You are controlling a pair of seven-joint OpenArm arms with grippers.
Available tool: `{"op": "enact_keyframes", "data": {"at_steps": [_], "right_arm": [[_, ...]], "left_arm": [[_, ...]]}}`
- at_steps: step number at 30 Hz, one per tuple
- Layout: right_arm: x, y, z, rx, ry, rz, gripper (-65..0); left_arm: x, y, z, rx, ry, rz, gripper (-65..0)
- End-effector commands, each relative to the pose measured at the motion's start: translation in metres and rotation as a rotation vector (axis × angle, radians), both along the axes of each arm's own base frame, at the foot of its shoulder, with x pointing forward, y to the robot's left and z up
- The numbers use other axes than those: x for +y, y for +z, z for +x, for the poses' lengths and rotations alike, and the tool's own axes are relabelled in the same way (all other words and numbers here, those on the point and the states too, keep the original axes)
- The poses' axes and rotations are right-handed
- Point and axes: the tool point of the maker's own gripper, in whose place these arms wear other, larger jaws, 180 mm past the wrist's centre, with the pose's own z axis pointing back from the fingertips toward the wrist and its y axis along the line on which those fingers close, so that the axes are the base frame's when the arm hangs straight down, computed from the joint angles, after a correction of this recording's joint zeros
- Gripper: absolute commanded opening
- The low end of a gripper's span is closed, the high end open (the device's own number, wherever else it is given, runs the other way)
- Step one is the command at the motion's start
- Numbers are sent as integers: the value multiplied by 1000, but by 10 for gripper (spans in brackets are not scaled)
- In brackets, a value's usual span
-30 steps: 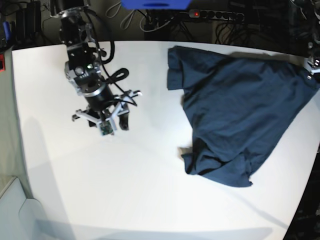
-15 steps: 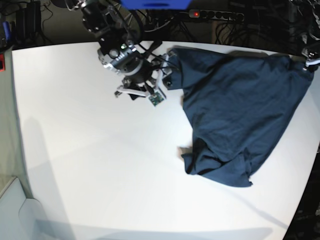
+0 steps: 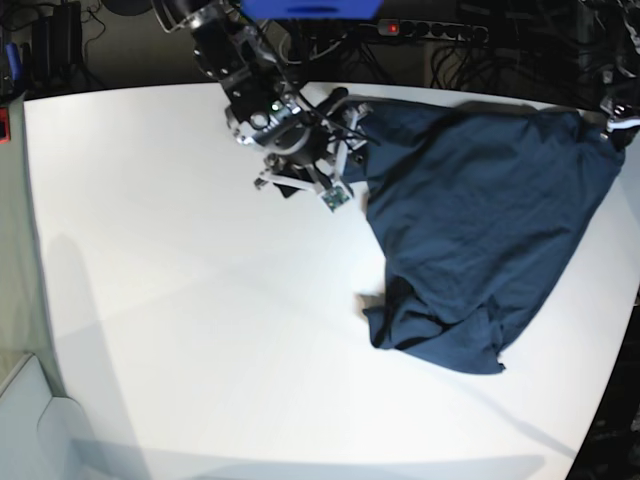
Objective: Layout the t-shirt on the table in an organized manner, then fold the t-shirt properly
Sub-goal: 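Pull the shirt apart, left gripper dragging its edge away from the right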
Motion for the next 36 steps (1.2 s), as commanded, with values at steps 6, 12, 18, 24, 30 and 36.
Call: {"op": "enact_keyframes", "data": {"at_steps": [6, 12, 18, 24, 30, 36], "right_arm": [[4, 0, 1, 6, 9, 8, -619], [-3, 0, -16, 31, 8, -8, -650], [-13, 35, -15, -41, -12, 15, -650], [-73, 56, -6, -59, -203, -10, -650], [-107, 41, -33, 6, -288, -51, -650], [-98, 32, -50, 48, -261, -49, -650]], "left_arm": [[46, 7, -17, -25, 125, 27, -646], [78, 26, -27, -53, 188, 70, -646], [83, 38, -13, -92, 182, 84, -645], [82, 40, -2, -118, 185, 76, -645], [83, 41, 0, -125, 186, 75, -645], [78, 42, 8, -140, 179, 50, -642]]}}
